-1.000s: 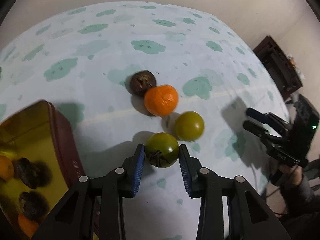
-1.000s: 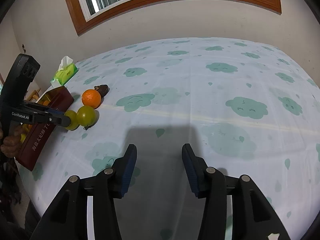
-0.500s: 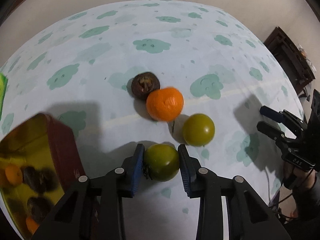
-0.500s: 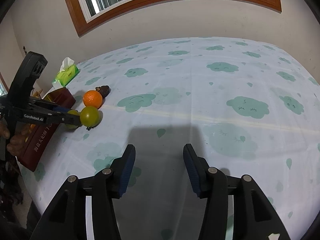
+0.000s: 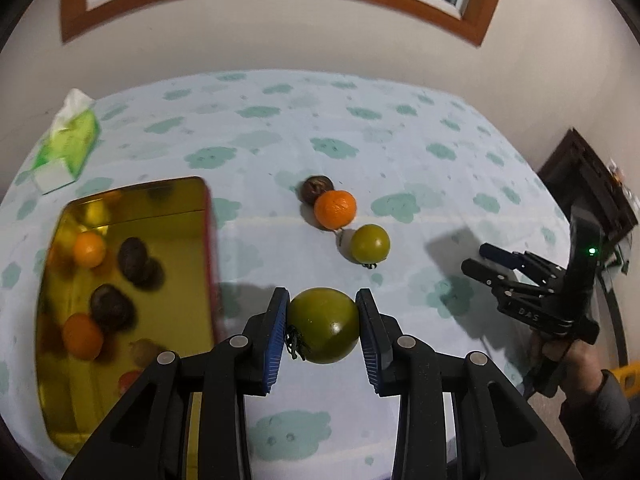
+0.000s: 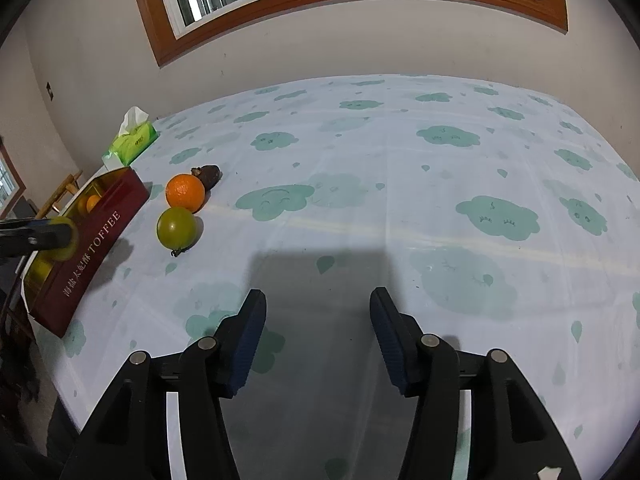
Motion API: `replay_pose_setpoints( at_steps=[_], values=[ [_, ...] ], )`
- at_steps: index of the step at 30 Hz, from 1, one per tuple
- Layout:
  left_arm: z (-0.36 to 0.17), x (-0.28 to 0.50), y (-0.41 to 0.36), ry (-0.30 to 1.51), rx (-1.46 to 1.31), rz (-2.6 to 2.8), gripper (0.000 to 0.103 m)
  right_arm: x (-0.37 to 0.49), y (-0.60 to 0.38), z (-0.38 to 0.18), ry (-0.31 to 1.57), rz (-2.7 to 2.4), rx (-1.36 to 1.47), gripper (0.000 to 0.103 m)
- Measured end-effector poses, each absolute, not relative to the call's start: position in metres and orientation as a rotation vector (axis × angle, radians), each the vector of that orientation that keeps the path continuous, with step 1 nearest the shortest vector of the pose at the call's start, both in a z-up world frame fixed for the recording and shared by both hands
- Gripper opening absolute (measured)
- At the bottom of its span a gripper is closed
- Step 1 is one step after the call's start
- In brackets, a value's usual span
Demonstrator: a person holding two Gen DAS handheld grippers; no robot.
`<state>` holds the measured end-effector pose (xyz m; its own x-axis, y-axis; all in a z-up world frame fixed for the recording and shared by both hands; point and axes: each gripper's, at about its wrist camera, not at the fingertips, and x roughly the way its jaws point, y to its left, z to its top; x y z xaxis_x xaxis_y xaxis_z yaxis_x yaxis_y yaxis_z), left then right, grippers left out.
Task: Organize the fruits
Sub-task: 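Lift the dark green tomato and carry it over the tray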
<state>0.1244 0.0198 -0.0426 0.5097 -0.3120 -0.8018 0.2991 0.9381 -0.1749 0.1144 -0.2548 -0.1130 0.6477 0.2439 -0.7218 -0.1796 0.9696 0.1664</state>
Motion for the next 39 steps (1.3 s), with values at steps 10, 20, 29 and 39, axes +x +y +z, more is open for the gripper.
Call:
replay_pose_setpoints(
  at_steps=[10,20,29,39],
  values=[
    [-0.036,0.100,0.056,0.895,0.011,-0.251,0.035,0.115,-0.245,-0.113,0.843,0.231,0.011,0.058],
    [-0.040,0.090,0.082,0.857,0.047,-0.160,0.035,0.115,-0.230,-0.115,0.858,0.204,-0.097,0.063],
    [-0.045,0.089,0.092,0.848,0.059,-0.125,0.035,0.117,-0.231,-0.115,0.864,0.183,-0.097,0.071],
    [-0.050,0.088,0.101,0.837,0.062,-0.098,0.035,0.118,-0.233,-0.116,0.868,0.172,-0.097,0.074]
  ],
)
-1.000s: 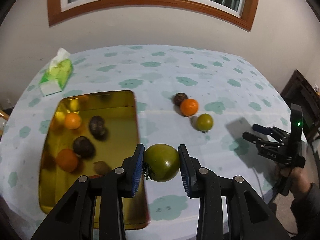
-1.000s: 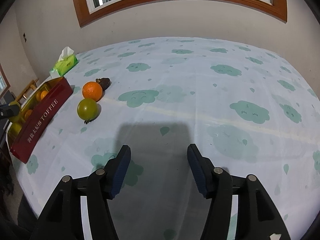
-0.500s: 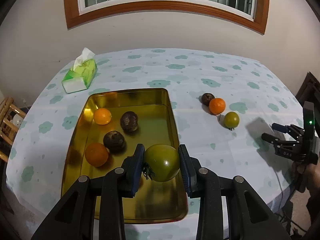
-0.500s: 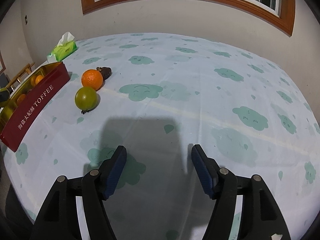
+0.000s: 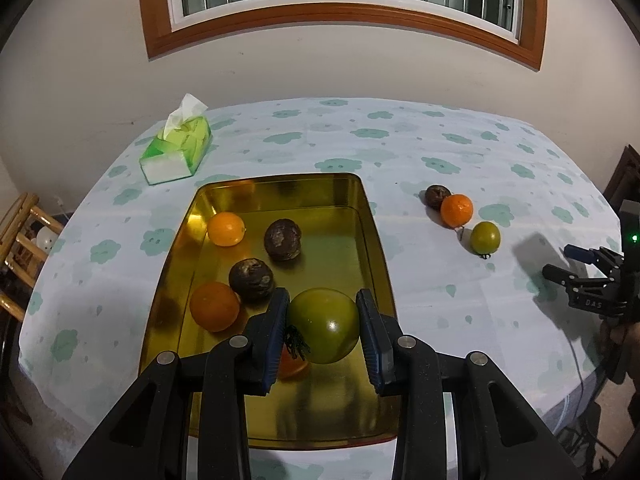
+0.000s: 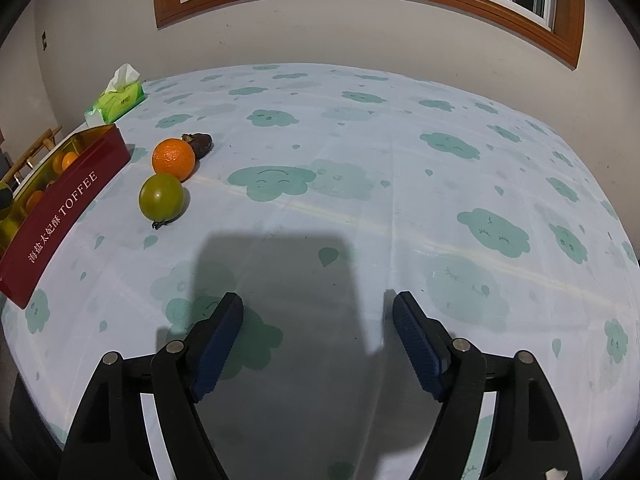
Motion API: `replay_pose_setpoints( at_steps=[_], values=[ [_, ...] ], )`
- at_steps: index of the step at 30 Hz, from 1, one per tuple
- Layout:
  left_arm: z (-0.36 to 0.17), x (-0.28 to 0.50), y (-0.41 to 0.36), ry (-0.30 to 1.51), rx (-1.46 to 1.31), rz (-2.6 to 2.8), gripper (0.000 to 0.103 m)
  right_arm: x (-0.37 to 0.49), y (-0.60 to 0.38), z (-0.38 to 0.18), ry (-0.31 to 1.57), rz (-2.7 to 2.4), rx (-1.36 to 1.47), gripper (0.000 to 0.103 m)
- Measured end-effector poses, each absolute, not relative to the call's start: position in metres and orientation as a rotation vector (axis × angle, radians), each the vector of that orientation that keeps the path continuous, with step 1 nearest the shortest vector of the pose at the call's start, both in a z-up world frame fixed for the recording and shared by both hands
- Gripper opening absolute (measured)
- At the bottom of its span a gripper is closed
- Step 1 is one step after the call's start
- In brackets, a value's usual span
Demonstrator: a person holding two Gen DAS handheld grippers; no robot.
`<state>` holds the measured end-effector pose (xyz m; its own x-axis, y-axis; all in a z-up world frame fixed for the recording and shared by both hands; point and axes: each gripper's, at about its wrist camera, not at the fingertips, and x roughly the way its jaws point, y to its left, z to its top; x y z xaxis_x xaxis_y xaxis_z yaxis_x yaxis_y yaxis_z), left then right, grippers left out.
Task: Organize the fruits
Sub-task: 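Lift the dark green tomato and carry it over the tray, then grasp the orange with the right gripper while the left gripper holds the green tomato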
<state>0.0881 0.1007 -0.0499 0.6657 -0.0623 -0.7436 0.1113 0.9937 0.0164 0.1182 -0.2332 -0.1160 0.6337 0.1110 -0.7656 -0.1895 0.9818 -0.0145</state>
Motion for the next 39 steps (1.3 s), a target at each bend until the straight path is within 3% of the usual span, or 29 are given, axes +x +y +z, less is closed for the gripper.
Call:
replay_pose_setpoints(
  at_steps=[14,18,27,36,38,39],
  values=[
    [-0.063,0.091,0.120,0.847,0.048,-0.047,0.036,0.117,-0.239,-0.113,0.842,0.116,-0.087,0.077],
    [-0.066,0.093,0.130,0.853,0.024,-0.029,0.036,0.118,-0.239,-0.102,0.815,0.162,0.026,0.069],
    [-0.064,0.095,0.141,0.844,-0.014,-0.017,0.036,0.153,-0.170,-0.072,0.803,0.377,0.053,0.069],
    [-0.058,0.099,0.139,0.841,-0.012,-0.039,0.036,0.206,-0.117,-0.093,0.900,0.391,0.016,0.069],
    [-0.056,0.102,0.137,0.841,-0.013,-0.046,0.036,0.214,-0.113,-0.098,0.920,0.396,0.025,0.065],
    [-0.055,0.103,0.136,0.841,-0.010,-0.050,0.036,0.217,-0.111,-0.099,0.928,0.400,0.028,0.053]
  ],
)
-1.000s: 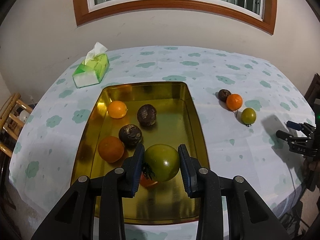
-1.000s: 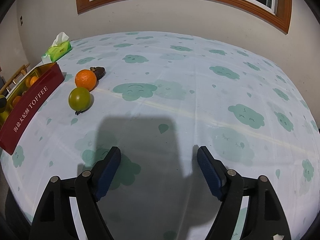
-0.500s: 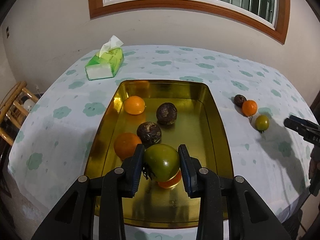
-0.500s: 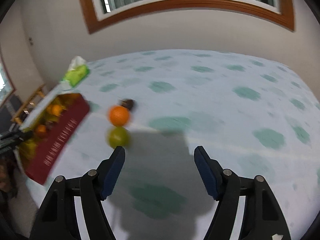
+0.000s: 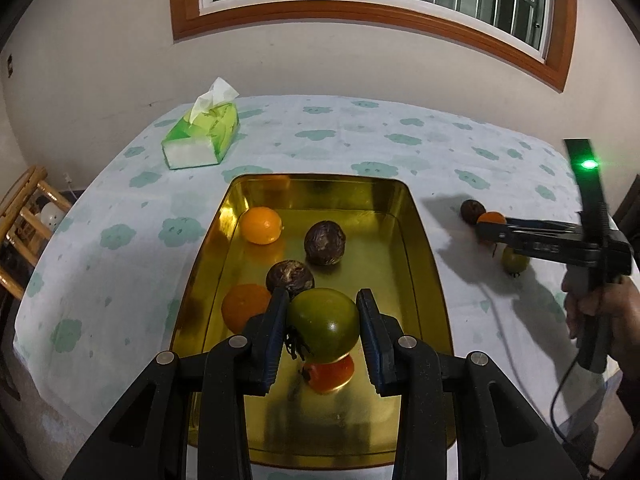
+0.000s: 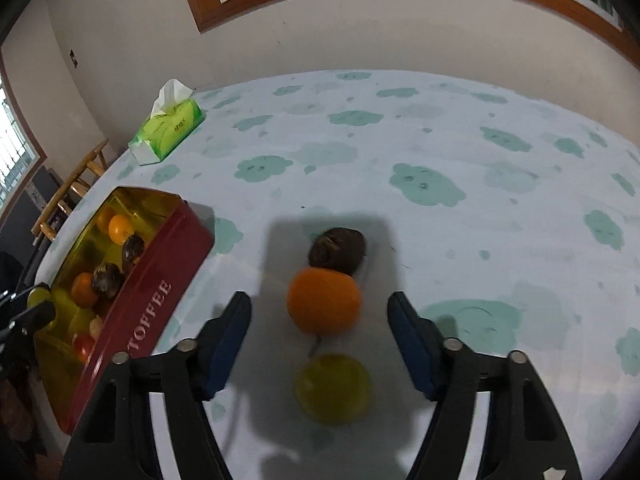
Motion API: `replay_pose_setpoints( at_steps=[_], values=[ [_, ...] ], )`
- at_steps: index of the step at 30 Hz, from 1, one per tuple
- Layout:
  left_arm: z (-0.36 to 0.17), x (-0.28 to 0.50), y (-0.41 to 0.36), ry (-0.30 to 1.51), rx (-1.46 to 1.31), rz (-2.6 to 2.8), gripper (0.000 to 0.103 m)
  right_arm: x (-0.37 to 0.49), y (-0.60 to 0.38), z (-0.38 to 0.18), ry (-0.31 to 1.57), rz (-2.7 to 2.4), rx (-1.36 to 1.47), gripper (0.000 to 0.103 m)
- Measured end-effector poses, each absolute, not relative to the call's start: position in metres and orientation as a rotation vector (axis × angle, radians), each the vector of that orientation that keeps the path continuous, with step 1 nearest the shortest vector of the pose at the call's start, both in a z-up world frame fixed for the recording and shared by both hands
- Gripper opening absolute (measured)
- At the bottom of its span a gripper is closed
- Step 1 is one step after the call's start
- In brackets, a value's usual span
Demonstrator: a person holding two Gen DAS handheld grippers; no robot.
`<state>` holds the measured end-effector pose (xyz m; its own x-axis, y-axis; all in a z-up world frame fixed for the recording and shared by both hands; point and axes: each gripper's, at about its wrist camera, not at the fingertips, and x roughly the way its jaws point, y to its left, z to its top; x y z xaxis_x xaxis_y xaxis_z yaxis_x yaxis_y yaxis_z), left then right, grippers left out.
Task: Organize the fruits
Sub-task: 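Grasp the orange with the right gripper while the left gripper holds the green tomato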
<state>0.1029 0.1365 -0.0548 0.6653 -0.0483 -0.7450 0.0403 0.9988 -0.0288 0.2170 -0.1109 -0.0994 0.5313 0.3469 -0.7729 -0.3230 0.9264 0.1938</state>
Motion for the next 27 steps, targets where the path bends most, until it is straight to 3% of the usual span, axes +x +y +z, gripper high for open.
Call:
replay_pose_setpoints(
  at_steps=[1,4,14,27],
  values=[
    [-0.053,0.105,0.136,0.841,-0.006,-0.053,0.036,0.221,-0.108,-0.102,0.945,0.395,0.022,0.038],
    [-0.050,0.107,0.133,0.838,0.008,-0.058,0.036,0.226,-0.101,-0.103,0.962,0.375,-0.012,0.036],
    [-0.042,0.107,0.131,0.829,-0.001,-0.051,0.036,0.182,-0.122,-0.058,0.816,0.382,0.016,0.035],
    [-0.052,0.086,0.183,0.856,-0.069,0.045,0.036,0.100,-0.174,-0.043,0.743,0.346,0.058,0.035]
  ],
)
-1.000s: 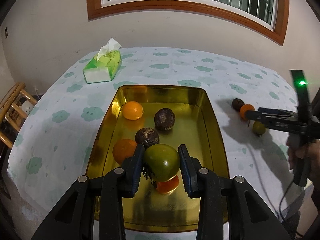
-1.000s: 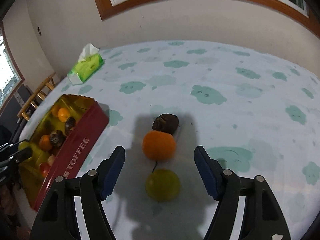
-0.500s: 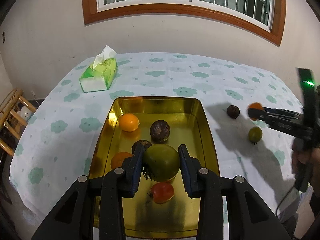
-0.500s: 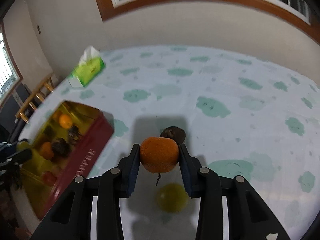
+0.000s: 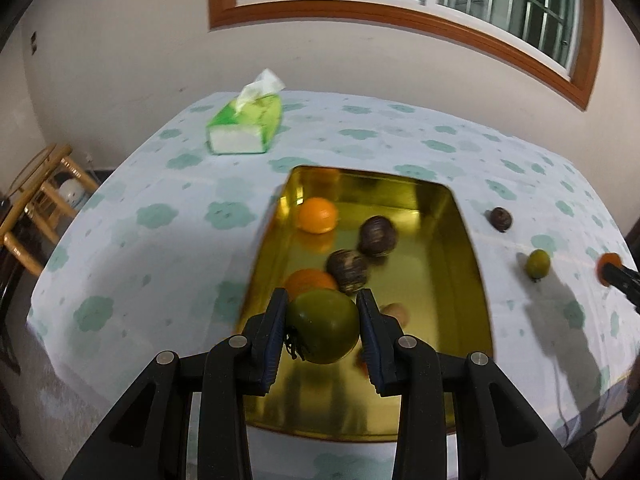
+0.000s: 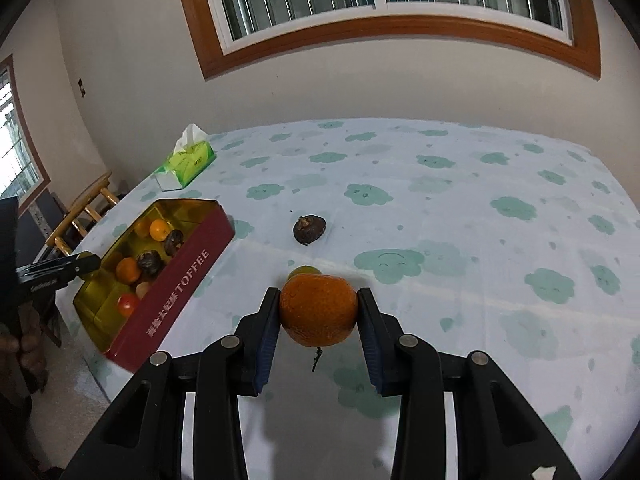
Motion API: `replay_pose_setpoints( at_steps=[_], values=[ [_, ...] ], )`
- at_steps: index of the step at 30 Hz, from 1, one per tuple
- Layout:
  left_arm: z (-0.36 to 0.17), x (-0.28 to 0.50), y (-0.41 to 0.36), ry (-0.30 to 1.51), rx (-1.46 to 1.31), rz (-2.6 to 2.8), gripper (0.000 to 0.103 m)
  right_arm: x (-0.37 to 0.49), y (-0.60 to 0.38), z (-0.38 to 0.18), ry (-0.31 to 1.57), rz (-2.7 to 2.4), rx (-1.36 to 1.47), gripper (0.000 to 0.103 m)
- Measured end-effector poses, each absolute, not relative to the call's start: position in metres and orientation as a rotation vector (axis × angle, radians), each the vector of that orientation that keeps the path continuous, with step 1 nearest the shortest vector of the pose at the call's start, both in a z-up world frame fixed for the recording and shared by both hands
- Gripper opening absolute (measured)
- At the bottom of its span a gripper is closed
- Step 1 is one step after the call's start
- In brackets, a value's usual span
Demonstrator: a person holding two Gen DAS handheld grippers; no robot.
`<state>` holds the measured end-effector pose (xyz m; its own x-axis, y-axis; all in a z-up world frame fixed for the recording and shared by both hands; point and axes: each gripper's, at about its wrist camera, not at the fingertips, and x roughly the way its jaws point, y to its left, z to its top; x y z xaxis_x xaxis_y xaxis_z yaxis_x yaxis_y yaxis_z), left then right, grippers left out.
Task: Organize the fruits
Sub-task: 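Grasp the orange with the right gripper while the left gripper holds the green tomato, then lower the dark green tomato into the tray and open the left gripper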
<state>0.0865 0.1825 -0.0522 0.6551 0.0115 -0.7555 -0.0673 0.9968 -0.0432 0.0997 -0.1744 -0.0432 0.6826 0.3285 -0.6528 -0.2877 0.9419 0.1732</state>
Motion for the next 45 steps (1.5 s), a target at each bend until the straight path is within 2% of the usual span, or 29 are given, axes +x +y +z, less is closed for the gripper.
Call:
replay_pose_setpoints(
  at_steps=[18,45],
  values=[
    [-0.077,0.086,0.183,0.907,-0.047,0.045,0.036,0.069,-0.155,-0.020,0.683,0.399,0.015,0.035],
    [-0.094,0.089,0.171,0.907,0.024,0.064,0.037,0.062,-0.140,-0.018,0.688,0.427,0.007,0.035]
  ],
)
